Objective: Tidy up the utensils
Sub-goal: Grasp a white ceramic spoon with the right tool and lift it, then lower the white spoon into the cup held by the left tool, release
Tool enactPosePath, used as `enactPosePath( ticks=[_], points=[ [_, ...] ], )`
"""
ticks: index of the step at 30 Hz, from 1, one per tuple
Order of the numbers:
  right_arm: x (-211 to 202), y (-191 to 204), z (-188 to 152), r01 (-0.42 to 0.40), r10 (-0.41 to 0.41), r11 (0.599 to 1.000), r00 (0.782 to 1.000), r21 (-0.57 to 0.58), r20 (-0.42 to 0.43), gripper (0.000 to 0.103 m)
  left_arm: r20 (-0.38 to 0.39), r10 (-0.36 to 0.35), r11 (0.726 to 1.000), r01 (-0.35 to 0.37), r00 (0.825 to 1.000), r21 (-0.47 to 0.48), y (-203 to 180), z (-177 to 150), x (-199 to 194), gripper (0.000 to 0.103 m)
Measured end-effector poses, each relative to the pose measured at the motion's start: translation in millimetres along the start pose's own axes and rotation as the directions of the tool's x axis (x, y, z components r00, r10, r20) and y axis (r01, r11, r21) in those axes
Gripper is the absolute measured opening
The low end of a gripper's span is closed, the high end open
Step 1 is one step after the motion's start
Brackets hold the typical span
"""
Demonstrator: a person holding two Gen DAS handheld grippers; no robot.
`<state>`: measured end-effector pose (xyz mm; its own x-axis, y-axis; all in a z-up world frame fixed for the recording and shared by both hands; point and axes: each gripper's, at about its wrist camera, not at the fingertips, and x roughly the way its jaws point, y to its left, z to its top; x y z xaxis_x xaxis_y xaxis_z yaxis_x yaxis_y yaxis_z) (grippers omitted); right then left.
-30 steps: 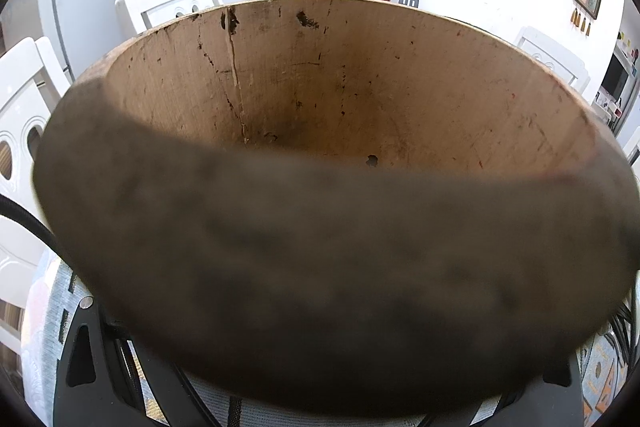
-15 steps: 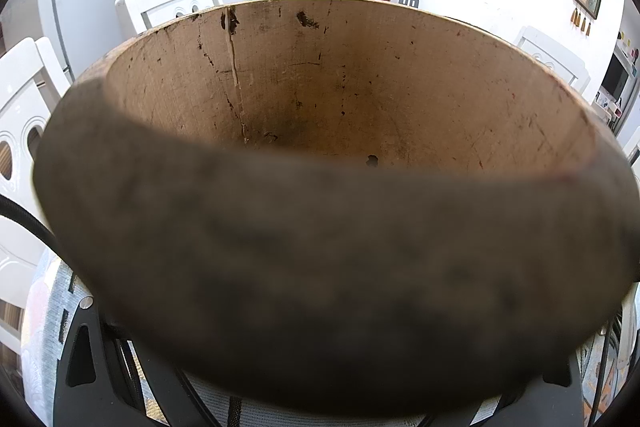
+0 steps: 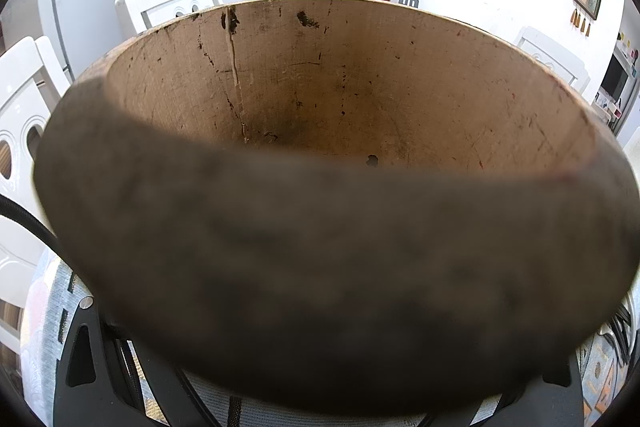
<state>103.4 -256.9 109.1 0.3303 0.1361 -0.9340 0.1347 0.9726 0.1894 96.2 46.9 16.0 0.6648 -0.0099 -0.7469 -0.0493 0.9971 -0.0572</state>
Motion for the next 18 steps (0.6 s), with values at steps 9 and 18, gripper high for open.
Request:
enactPosePath(
  ticks=[9,18],
  points=[
    [-71.2,74.5,58.3,-0.314,0.331,0.943,0.904,-0.106,0.269,0.008,0.000,0.000,1.000,0.000,1.000,-0.001,0.3,-0.2,-0.2,0.098],
    [-58.7,201.7,104.4,-0.536,0.597,0.802,0.736,-0.263,0.320,0.008,0.001,0.003,1.000,-0.003,1.000,0.002,-1.0,-0.8,-0.9,0.097]
  ],
)
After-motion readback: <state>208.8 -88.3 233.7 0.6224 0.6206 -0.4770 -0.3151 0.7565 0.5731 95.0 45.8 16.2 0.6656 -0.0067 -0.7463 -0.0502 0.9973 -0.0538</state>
